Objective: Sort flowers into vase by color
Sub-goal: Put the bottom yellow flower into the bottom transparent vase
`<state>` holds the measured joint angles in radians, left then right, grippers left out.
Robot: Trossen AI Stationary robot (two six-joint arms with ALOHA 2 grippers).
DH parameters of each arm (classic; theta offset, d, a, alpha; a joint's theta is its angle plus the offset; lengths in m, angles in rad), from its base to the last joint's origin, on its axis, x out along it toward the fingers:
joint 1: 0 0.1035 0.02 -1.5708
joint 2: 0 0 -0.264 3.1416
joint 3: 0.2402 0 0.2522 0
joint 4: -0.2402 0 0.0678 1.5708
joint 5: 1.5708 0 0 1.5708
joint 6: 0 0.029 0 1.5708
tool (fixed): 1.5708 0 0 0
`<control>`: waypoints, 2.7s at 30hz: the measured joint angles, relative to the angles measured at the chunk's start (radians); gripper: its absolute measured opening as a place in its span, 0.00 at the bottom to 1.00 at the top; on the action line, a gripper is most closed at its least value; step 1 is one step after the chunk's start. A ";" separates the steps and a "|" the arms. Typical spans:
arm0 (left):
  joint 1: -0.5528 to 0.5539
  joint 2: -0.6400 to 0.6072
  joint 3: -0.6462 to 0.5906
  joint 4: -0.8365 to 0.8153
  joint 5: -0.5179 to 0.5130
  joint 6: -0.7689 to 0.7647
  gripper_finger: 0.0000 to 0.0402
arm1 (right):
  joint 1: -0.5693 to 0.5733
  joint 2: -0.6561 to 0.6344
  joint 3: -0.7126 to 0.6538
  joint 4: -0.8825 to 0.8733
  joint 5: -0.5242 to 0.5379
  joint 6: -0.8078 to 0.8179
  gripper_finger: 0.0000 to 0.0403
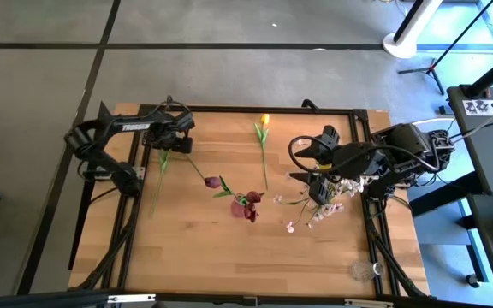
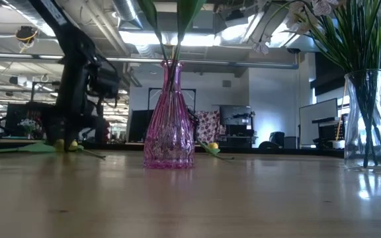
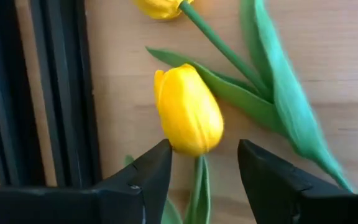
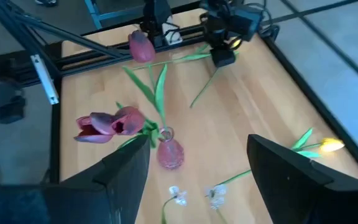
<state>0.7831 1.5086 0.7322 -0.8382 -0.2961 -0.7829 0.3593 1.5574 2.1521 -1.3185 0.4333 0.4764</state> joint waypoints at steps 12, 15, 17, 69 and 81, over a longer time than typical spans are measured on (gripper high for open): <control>-0.052 -0.020 0.000 0.000 0.011 -0.003 0.03 | 0.000 0.000 0.000 -0.097 -0.052 0.016 0.67; -0.112 -0.122 0.000 -0.002 0.033 -0.045 0.04 | 0.000 0.000 0.000 -0.097 -0.041 -0.028 0.67; -0.166 -0.214 0.008 -0.002 0.043 -0.089 0.05 | 0.000 0.000 0.000 -0.096 -0.041 -0.053 0.67; -0.847 -0.385 0.375 1.202 0.053 0.769 0.09 | -0.288 0.262 -0.001 0.853 -0.255 -0.429 0.22; -0.848 -0.584 0.374 0.878 0.074 0.767 0.39 | -0.296 0.212 0.013 0.793 -0.246 -0.403 0.02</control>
<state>-0.0653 0.9245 1.1067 0.0395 -0.2223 -0.0161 0.0637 1.7689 2.1647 -0.5253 0.1871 0.0733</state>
